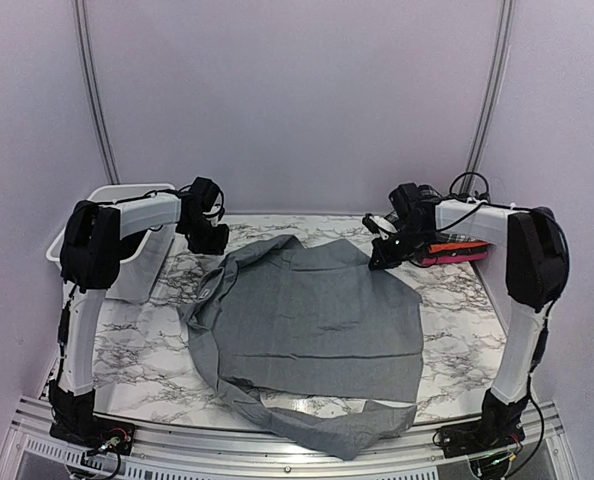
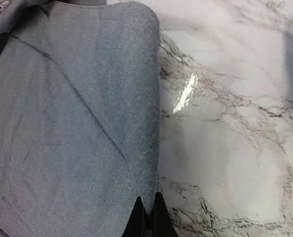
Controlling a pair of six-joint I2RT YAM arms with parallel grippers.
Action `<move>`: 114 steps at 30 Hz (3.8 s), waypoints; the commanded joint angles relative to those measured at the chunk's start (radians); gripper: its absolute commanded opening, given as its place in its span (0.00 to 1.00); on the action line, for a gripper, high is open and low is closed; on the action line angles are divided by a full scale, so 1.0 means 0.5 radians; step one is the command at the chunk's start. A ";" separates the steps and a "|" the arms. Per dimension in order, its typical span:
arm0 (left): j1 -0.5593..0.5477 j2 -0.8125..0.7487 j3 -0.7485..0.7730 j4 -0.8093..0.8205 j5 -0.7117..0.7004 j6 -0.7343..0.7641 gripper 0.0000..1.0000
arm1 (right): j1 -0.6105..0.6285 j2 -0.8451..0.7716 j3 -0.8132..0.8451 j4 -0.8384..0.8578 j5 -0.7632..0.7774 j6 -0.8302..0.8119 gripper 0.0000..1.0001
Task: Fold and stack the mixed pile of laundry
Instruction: Smooth out the crumpled shirt at the center of the board.
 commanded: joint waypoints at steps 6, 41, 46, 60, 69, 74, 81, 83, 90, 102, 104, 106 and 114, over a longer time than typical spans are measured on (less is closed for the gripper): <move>-0.005 -0.118 -0.064 -0.053 -0.016 -0.012 0.00 | 0.720 -0.330 -0.170 -0.281 0.617 -0.040 0.01; -0.108 -0.167 0.001 0.005 0.223 0.092 0.60 | 0.271 -0.042 -0.095 0.144 -0.413 0.285 0.47; -0.109 -0.190 0.008 0.005 0.173 0.093 0.60 | 0.278 0.045 -0.050 0.129 -0.425 0.274 0.44; -0.108 -0.079 0.008 -0.014 0.179 0.075 0.71 | 0.356 0.171 0.089 0.099 -0.414 0.257 0.29; -0.108 0.043 0.092 -0.013 0.284 0.027 0.71 | 0.353 0.044 0.189 0.011 -0.381 0.226 0.00; -0.106 0.058 0.147 0.019 0.306 0.007 0.41 | 0.332 -0.113 0.168 -0.044 -0.291 0.233 0.00; -0.032 -0.098 0.042 0.066 0.088 0.006 0.00 | 0.120 -0.458 -0.046 -0.063 0.082 0.253 0.00; -0.007 -0.165 -0.023 0.103 -0.034 0.012 0.00 | 0.029 -0.513 -0.115 -0.040 0.196 0.258 0.00; 0.073 -0.260 -0.109 0.125 -0.487 -0.028 0.00 | -0.176 -0.394 -0.106 0.142 0.489 0.282 0.00; 0.137 -0.165 0.045 0.095 -0.633 -0.010 0.00 | -0.183 0.274 0.808 0.114 0.929 0.192 0.02; 0.135 -0.165 0.114 0.070 -0.616 0.002 0.24 | -0.185 0.398 1.076 -0.066 0.912 0.181 0.30; 0.130 -0.231 0.102 0.074 -0.578 0.020 0.52 | -0.176 0.417 1.197 -0.197 0.814 0.179 0.49; -0.025 -0.695 -0.317 0.074 -0.438 0.202 0.90 | -0.033 -0.163 0.498 -0.056 0.243 0.182 0.55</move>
